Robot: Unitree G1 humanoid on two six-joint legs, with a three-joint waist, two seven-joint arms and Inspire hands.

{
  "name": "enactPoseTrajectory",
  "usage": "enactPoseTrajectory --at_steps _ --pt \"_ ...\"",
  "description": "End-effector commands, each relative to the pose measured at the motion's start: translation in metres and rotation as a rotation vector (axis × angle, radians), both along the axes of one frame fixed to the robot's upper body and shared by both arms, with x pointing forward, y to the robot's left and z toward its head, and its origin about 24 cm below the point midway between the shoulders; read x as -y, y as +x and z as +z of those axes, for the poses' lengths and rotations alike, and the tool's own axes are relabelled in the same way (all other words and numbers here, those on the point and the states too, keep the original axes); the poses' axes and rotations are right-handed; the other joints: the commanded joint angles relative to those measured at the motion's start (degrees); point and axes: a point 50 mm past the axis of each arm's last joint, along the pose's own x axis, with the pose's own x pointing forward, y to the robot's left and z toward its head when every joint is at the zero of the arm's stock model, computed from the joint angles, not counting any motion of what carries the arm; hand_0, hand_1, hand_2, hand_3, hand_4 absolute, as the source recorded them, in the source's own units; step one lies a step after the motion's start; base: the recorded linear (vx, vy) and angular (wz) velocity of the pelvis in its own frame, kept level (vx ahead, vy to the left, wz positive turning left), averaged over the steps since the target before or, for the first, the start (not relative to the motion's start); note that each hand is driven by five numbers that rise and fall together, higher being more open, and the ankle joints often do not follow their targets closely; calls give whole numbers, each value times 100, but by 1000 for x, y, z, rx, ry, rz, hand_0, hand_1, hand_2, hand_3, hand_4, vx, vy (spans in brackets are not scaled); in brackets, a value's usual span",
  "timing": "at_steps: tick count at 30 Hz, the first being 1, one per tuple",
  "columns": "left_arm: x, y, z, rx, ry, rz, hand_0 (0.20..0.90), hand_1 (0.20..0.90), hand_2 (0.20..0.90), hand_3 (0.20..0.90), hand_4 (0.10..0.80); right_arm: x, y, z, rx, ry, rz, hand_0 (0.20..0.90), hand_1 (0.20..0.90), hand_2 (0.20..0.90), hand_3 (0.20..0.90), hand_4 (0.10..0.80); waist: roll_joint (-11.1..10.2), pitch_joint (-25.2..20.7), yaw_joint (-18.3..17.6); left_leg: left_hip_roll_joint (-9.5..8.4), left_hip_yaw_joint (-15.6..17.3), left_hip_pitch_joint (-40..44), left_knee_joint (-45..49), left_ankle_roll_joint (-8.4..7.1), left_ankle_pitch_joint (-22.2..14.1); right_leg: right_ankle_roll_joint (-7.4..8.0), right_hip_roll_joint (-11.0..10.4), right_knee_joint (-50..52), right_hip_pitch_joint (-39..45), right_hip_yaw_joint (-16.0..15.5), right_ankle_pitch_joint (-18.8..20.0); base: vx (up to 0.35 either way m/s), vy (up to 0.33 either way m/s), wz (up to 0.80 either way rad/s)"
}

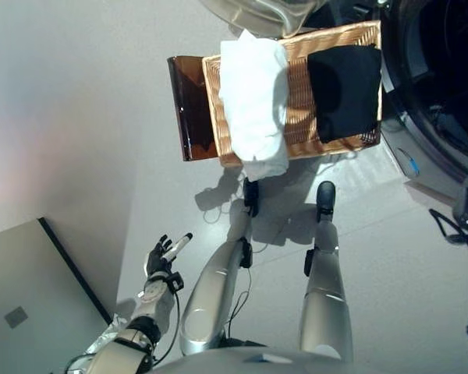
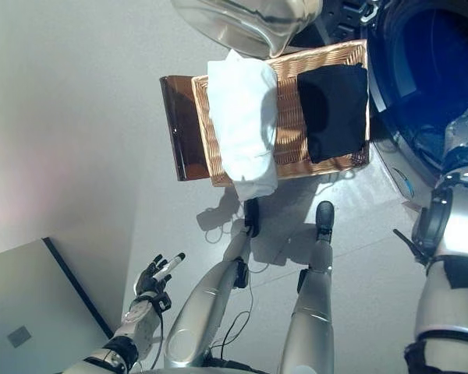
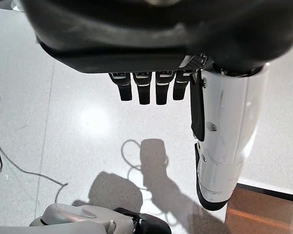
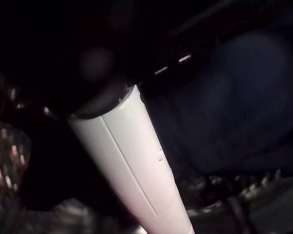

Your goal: Pick up the clothes and place them into the washing machine

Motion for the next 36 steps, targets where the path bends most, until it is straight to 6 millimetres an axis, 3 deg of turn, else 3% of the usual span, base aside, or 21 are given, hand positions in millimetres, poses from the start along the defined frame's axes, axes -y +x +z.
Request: enactPoseTrajectory --at_steps 1,9,12,13,17,21,26,31,36 --pt "-50 -29 -12 -141 142 80 900 900 900 900 800 26 -45 75 -13 -341 -182 900 900 900 900 800 -184 -520 153 171 -119 404 -90 -818 -476 14 -26 139 205 -836 -97 0 0 0" --pt "-54 -23 -6 -103 158 71 900 900 900 900 800 27 -44 71 -518 -551 -290 900 900 900 900 800 -299 -469 189 159 -158 400 -90 -807 -380 -5 -28 72 296 -909 -6 -10 -1 0" --pt "-55 -20 -5 -95 162 74 900 900 900 900 800 29 -45 65 -627 -586 -321 900 900 900 900 800 -334 -480 194 154 -168 392 -90 -804 -368 -4 -25 37 321 -917 13 0 0 0" --pt "-54 -18 -4 -87 162 78 900 900 900 900 800 31 -46 59 -776 -617 -372 900 900 900 900 800 -365 -483 210 157 -181 403 -90 -803 -359 -9 -28 18 363 -933 19 0 0 0" --pt "-50 -16 -3 -74 148 100 900 900 900 900 800 23 -40 57 -910 -762 -479 900 900 900 900 800 -449 -473 158 162 -206 428 -90 -802 -347 -6 -19 -20 448 -950 47 -8 7 3" --pt "-48 -14 -2 -64 148 104 900 900 900 900 800 22 -38 51 -968 -826 -523 900 900 900 900 800 -489 -474 154 157 -217 441 -90 -803 -342 -1 -20 -50 495 -985 57 -13 -3 4" --pt "-44 -9 0 -50 151 122 900 900 900 900 800 3 -25 47 -999 -1023 -612 900 900 900 900 800 -639 -438 122 168 -269 485 -90 -795 -340 8 -35 -108 625 -1028 76 -6 -3 2" --pt "-43 -9 0 -52 169 125 900 900 900 900 800 -6 -19 32 -974 -1051 -644 900 900 900 900 800 -736 -451 130 174 -298 556 -90 -787 -353 -2 -38 -136 738 -1056 57 0 0 0" --pt "-43 -6 1 -47 195 119 900 900 900 900 800 -16 -11 2 -1033 -1116 -673 900 900 900 900 800 -801 -496 168 166 -339 670 -90 -768 -371 0 -57 -168 910 -1103 32 14 -3 8"
